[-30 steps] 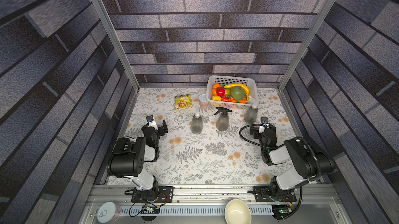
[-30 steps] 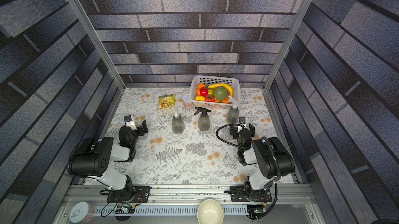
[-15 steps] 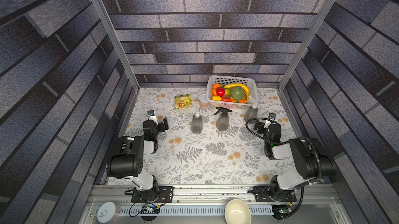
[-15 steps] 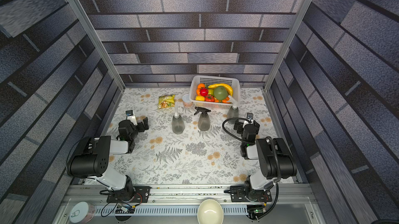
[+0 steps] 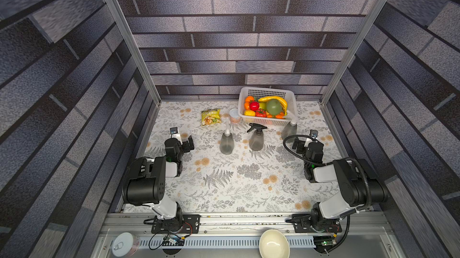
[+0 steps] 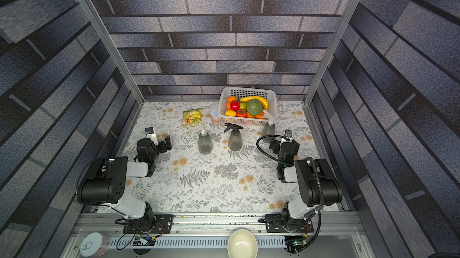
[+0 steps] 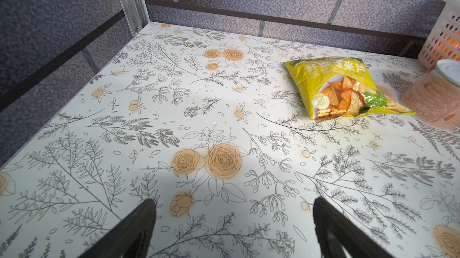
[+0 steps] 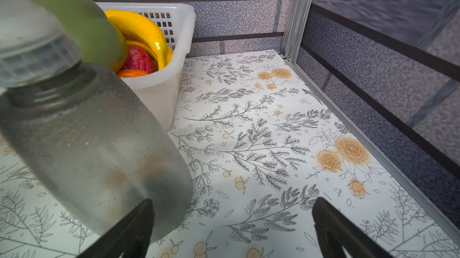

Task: Attach spray nozzles to spray bottles
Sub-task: Reset both arms

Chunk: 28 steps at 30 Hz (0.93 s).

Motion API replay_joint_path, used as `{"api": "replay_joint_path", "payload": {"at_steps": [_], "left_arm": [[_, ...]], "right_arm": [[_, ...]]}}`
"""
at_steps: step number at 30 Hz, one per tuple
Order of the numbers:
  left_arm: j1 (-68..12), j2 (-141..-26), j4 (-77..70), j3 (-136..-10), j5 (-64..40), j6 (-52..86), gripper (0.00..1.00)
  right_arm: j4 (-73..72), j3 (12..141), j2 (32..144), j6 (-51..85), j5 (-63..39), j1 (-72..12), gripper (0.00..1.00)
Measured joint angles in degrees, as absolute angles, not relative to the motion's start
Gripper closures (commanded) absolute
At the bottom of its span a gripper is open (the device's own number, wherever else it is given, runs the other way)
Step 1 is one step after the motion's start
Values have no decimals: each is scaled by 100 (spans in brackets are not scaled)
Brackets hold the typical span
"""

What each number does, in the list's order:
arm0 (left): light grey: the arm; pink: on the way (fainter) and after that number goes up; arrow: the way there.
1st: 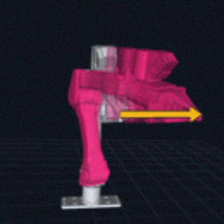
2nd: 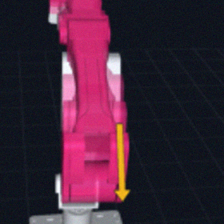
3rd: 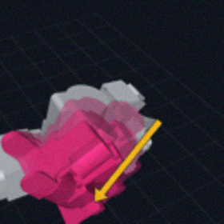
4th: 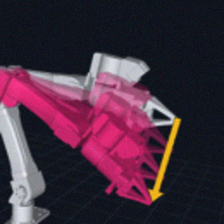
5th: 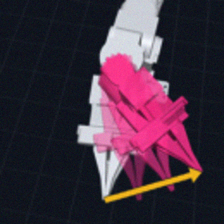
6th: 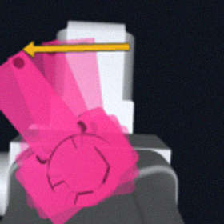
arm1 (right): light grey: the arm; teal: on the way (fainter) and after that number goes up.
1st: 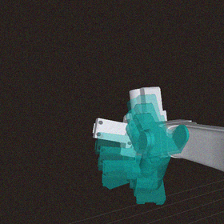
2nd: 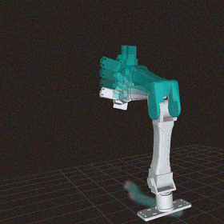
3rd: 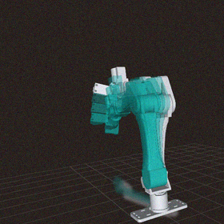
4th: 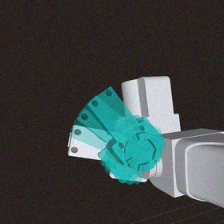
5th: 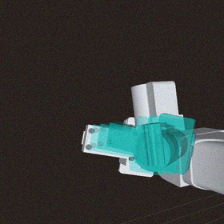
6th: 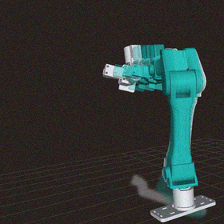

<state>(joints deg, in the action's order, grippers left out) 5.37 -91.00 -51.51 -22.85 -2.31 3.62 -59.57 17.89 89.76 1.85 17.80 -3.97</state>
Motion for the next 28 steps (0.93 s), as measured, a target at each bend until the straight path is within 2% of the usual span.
{"api": "replay_joint_path", "payload": {"at_steps": [28], "left_arm": [[508,-9100,-5098,-2287,-119,362,0]], "right_arm": [[-5680,1861,8976,148,1743,-416,0]]}}
